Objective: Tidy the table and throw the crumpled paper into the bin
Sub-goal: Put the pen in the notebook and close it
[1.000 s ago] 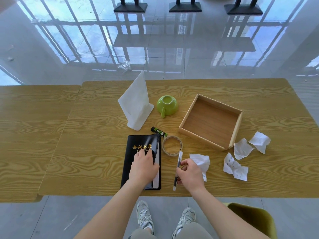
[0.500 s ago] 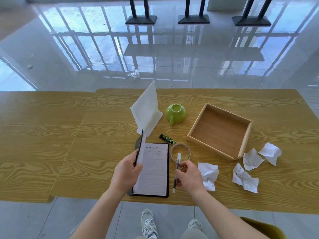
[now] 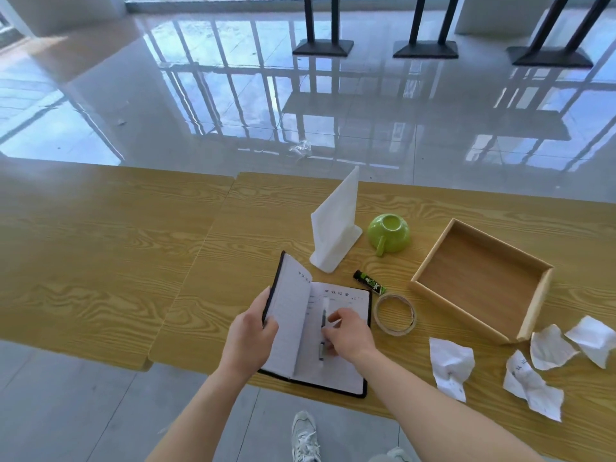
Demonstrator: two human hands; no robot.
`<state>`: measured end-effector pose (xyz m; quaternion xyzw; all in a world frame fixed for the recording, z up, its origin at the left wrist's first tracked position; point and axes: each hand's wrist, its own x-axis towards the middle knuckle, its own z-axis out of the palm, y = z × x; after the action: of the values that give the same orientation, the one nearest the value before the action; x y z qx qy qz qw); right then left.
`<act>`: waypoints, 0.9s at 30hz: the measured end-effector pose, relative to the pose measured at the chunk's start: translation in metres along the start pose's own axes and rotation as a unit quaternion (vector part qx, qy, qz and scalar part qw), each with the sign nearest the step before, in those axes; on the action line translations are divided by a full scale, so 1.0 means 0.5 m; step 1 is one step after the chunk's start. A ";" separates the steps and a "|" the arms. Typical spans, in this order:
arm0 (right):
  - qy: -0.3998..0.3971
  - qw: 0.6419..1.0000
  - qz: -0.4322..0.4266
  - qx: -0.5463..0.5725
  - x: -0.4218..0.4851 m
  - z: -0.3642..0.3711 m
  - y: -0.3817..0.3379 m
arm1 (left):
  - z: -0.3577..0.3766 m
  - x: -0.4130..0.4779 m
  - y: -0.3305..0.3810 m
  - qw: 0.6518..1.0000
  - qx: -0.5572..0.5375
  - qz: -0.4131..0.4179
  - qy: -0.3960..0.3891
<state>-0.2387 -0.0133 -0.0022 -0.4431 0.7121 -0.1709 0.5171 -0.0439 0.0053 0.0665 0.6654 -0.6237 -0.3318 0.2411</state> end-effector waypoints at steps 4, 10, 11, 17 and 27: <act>-0.013 1.000 -0.021 0.006 0.008 0.028 -0.010 | 0.001 0.000 -0.001 1.000 -0.002 0.007 -0.005; -0.074 0.989 -0.012 0.128 -0.002 0.034 -0.012 | 0.013 -0.003 0.014 0.999 0.007 0.028 -0.017; -0.073 0.986 -0.005 0.149 -0.002 0.030 -0.009 | 0.016 -0.004 0.018 0.999 0.009 0.032 -0.022; -0.008 0.982 0.012 0.187 -0.020 -0.018 0.035 | 0.047 -0.009 0.043 0.998 0.023 0.046 -0.028; 0.090 0.975 0.084 0.187 -0.054 -0.093 0.138 | 0.163 -0.025 0.105 0.982 0.178 0.063 -0.027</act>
<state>-0.3094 0.0365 -0.0158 -0.2607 0.7456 -0.2960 0.5372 -0.1397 0.0198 0.0529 0.6478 -0.7198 -0.2173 0.1228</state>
